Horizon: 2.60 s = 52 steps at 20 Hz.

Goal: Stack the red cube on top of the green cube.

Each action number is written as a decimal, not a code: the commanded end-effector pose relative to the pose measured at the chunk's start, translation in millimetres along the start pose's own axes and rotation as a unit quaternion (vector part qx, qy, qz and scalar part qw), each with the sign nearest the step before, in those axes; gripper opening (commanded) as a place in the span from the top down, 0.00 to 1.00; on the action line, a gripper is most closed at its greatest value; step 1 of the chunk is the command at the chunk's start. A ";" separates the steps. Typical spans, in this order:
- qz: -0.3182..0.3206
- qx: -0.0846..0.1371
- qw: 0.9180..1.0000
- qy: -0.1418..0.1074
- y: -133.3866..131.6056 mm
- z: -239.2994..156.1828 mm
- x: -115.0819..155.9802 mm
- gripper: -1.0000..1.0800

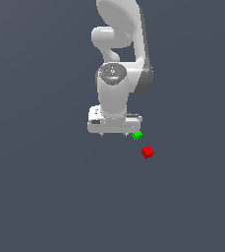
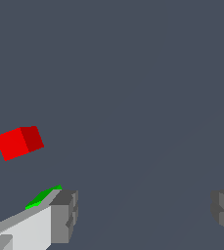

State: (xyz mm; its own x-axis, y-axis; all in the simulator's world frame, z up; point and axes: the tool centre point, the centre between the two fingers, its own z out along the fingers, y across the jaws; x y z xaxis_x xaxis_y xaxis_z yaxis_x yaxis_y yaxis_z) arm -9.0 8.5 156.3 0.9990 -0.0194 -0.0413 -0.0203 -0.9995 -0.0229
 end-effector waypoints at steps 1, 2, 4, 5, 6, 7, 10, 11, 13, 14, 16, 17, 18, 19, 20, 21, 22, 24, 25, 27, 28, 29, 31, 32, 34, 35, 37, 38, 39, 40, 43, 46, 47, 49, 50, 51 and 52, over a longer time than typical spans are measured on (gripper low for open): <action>0.000 0.000 1.000 0.000 0.0 0.0 0.0 0.04; 0.000 0.000 1.000 0.000 -0.5 0.2 0.1 0.04; -0.004 0.000 1.000 0.000 -4.3 2.2 1.0 0.04; -0.008 0.000 1.000 0.001 -7.6 4.0 1.8 0.04; -0.012 -0.001 1.000 0.001 -11.8 6.2 2.8 0.04; -0.017 -0.001 1.000 0.002 -17.0 9.0 4.0 0.04; -0.039 -0.002 0.999 0.004 -38.3 20.1 8.1 0.04; -0.048 -0.003 0.999 0.005 -47.2 24.8 9.6 0.04; -0.068 -0.004 0.998 0.008 -67.9 35.6 12.6 0.04; -0.080 -0.005 0.997 0.009 -79.6 41.7 13.9 0.04; -0.104 -0.007 0.994 0.012 -103.5 54.3 15.8 0.04; -0.115 -0.008 0.993 0.013 -114.1 59.9 16.3 0.04; -0.124 -0.009 0.992 0.014 -123.7 65.0 16.6 0.04; -0.133 -0.010 0.991 0.015 -132.3 69.6 16.7 0.04; -0.141 -0.010 0.990 0.015 -140.0 73.8 16.7 0.04; -0.147 -0.011 0.989 0.016 -146.7 77.4 16.7 0.04; -0.153 -0.012 0.988 0.017 -152.5 80.6 16.5 0.04; -0.162 -0.013 0.986 0.018 -161.4 85.4 16.2 0.04; -0.166 -0.013 0.986 0.018 -164.5 87.1 16.1 0.04; -0.169 -0.014 0.985 0.018 -168.0 89.0 15.9 0.04; -0.170 -0.014 0.985 0.018 -168.4 89.3 15.9 0.04; -0.168 -0.013 0.986 0.018 -167.0 88.4 15.3 0.04; -0.168 -0.013 0.986 0.018 -166.9 89.8 15.3 0.04; -0.168 -0.013 0.986 0.018 -167.1 91.5 15.3 0.04; -0.168 -0.014 0.985 0.018 -167.0 97.1 15.5 0.04; -0.169 -0.014 0.985 0.018 -167.0 100.9 15.6 0.04; -0.169 -0.014 0.985 0.018 -167.1 110.4 15.8 0.04; -0.169 -0.014 0.985 0.018 -167.1 116.1 15.9 0.04; -0.170 -0.014 0.985 0.018 -167.1 121.6 16.0 0.04; -0.170 -0.014 0.985 0.018 -167.2 126.4 16.1 0.04; -0.170 -0.015 0.985 0.018 -167.3 136.2 16.8 0.04; -0.170 -0.015 0.985 0.018 -167.4 139.6 17.9 0.04; -0.170 -0.015 0.985 0.018 -167.5 139.7 18.1 0.04; -0.170 -0.015 0.985 0.018 -167.5 139.7 18.1 1.00; -0.170 -0.015 0.985 0.018 -167.5 139.7 18.1 1.00; -0.170 -0.015 0.985 0.018 -167.5 139.7 18.1 1.00; -0.170 -0.015 0.985 0.018 -167.5 139.7 18.1 1.00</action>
State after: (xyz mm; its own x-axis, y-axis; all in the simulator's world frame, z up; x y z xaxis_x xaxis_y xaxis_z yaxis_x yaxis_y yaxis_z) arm 6.6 178.9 20.0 0.9483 0.3173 -0.0003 0.3173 -0.9483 -0.0003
